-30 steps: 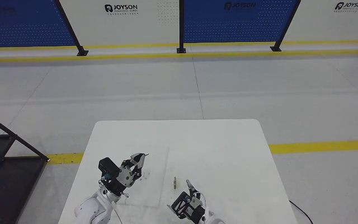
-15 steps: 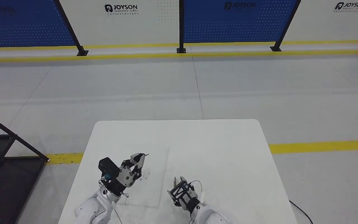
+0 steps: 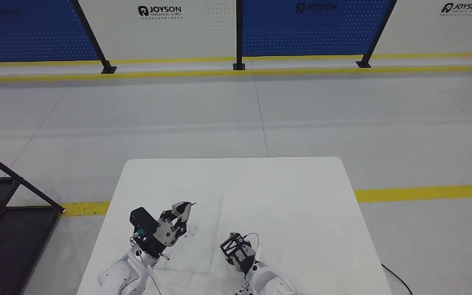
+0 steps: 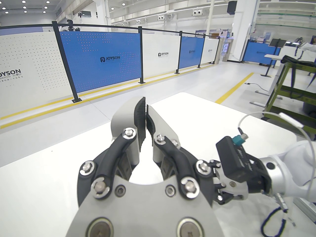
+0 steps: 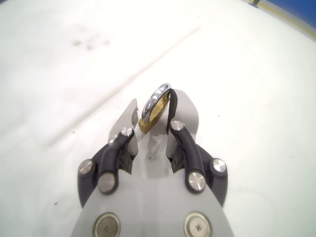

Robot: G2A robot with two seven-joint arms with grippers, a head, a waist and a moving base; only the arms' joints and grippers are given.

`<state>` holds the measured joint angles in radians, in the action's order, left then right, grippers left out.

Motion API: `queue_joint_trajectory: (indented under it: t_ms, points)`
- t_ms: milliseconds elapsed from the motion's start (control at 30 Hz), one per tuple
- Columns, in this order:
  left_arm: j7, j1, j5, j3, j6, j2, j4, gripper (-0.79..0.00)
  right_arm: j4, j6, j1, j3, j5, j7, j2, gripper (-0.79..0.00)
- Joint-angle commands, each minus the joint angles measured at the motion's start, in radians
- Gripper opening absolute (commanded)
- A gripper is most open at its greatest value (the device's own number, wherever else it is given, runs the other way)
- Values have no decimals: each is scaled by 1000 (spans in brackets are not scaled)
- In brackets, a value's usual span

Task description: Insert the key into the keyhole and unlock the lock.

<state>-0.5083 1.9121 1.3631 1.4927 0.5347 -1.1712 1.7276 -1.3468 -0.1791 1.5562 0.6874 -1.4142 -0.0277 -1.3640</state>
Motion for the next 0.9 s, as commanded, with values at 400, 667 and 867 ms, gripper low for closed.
queue_joint_trajectory:
  t_ms: [400,667,867]
  points:
    - [0,0,0,0,0,0,0,-785,-197,178,97,144,124,205,42,-785]
    - [-99,-33,-66,-76,39,-9,0,-785,-321,565,204,317,346,386,93,-785]
    - [-188,-89,-91,-169,116,-18,-50,-785,-344,780,231,353,436,482,107,-785]
